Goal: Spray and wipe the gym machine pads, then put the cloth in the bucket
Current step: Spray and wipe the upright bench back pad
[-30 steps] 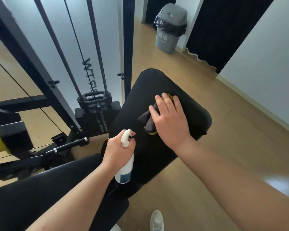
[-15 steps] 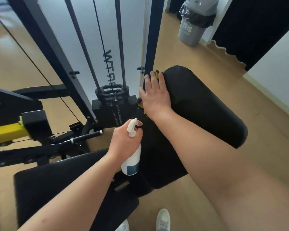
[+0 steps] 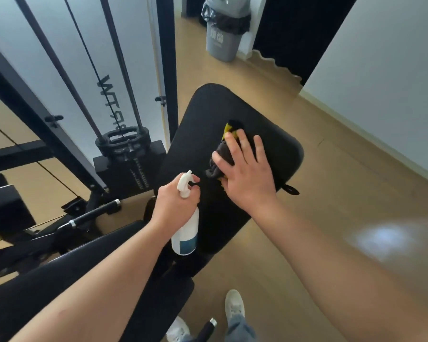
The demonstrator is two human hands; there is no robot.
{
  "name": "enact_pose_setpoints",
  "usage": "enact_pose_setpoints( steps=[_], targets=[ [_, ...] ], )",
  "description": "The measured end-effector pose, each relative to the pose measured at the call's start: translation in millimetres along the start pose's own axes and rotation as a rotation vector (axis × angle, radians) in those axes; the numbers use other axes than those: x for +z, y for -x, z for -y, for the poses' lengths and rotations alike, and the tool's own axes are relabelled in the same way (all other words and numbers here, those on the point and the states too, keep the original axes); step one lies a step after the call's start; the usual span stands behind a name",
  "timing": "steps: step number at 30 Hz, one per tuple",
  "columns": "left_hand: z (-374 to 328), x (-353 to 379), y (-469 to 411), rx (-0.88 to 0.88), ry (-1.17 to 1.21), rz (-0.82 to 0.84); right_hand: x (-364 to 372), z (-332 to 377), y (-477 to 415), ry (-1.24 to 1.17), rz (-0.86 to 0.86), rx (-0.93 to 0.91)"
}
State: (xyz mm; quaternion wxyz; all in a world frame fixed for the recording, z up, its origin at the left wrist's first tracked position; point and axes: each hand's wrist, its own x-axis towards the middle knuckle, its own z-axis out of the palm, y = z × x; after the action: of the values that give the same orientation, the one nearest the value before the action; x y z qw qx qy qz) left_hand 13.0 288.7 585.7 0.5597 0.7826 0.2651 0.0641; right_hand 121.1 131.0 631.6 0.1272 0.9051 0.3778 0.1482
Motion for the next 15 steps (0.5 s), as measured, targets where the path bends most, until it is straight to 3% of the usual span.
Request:
enact_pose_setpoints(
  steps=[11,15],
  targets=[
    [-9,17,52,-0.010,-0.074,0.027,-8,-30,102,-0.011,-0.006,0.005],
    [-11,24,67,-0.003,-0.199,0.010,-10,-41,123,-0.133,-0.053,0.000]
  ],
)
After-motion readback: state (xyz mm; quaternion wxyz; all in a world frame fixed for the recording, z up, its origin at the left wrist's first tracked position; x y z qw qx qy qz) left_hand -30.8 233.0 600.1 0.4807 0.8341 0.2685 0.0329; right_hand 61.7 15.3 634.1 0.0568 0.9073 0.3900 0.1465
